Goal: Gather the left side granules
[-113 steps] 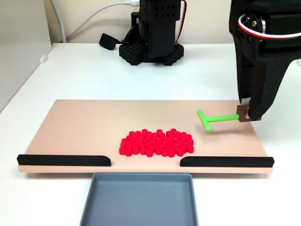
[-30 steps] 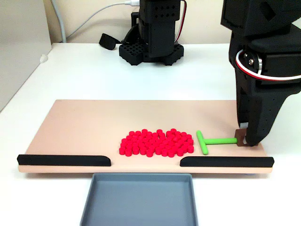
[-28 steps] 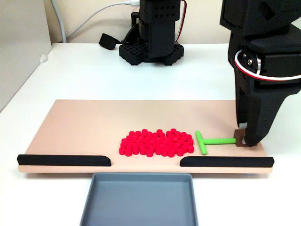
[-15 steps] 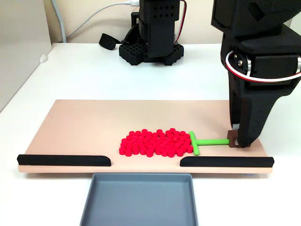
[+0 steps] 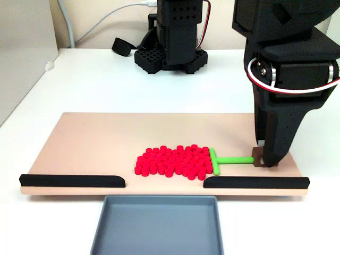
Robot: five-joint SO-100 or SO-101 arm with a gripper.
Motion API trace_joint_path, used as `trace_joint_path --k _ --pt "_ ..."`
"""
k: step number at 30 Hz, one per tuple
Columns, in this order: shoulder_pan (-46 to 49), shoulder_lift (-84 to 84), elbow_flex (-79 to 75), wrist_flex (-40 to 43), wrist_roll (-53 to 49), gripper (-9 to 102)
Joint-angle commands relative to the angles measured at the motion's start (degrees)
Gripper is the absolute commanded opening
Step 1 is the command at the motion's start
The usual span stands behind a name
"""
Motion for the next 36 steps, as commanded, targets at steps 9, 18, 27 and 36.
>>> trace_joint_path --k 9,18,27,36 --pt "1.41 -0.09 0.18 0.00 -0.44 0" --pt "2.20 -0.18 0.18 0.00 -0.88 0" --pt "3.16 -0.09 0.18 0.09 -1.41 0" --pt "3.87 -0.09 0.18 0.09 -1.93 0"
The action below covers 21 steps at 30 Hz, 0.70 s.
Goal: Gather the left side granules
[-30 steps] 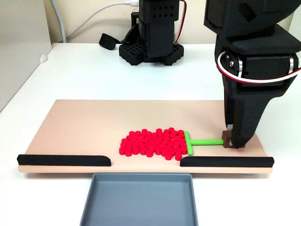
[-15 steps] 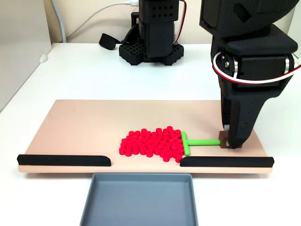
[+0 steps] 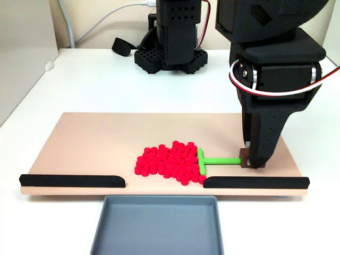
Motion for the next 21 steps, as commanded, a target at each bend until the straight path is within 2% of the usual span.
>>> trace_joint_path --k 1,21 --pt "0.79 0.26 0.18 -0.26 -0.62 0" --pt "0.44 0.88 0.18 0.35 -0.97 0"
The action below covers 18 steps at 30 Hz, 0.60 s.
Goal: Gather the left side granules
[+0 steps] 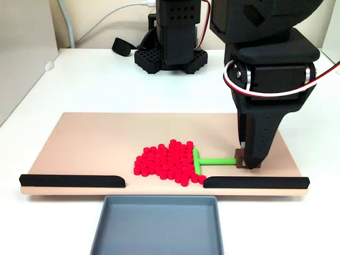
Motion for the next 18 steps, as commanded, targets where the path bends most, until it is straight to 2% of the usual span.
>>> trace_joint_path --k 1,18 --pt "-0.26 0.97 0.18 0.18 0.00 0" --pt "-3.96 3.52 0.18 0.79 2.46 0"
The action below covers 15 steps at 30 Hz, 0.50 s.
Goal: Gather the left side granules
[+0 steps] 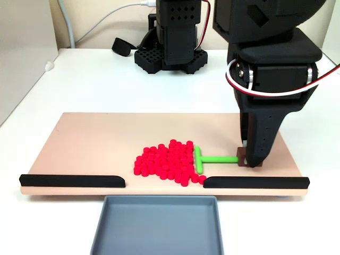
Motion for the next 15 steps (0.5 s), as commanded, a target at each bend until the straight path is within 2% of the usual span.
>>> trace_joint_path --k 1,9,15 --pt "-1.41 3.25 0.00 0.26 0.70 0" --pt "-4.04 8.00 2.90 0.70 0.53 0" --pt "-4.22 17.75 11.69 0.97 -4.83 0"
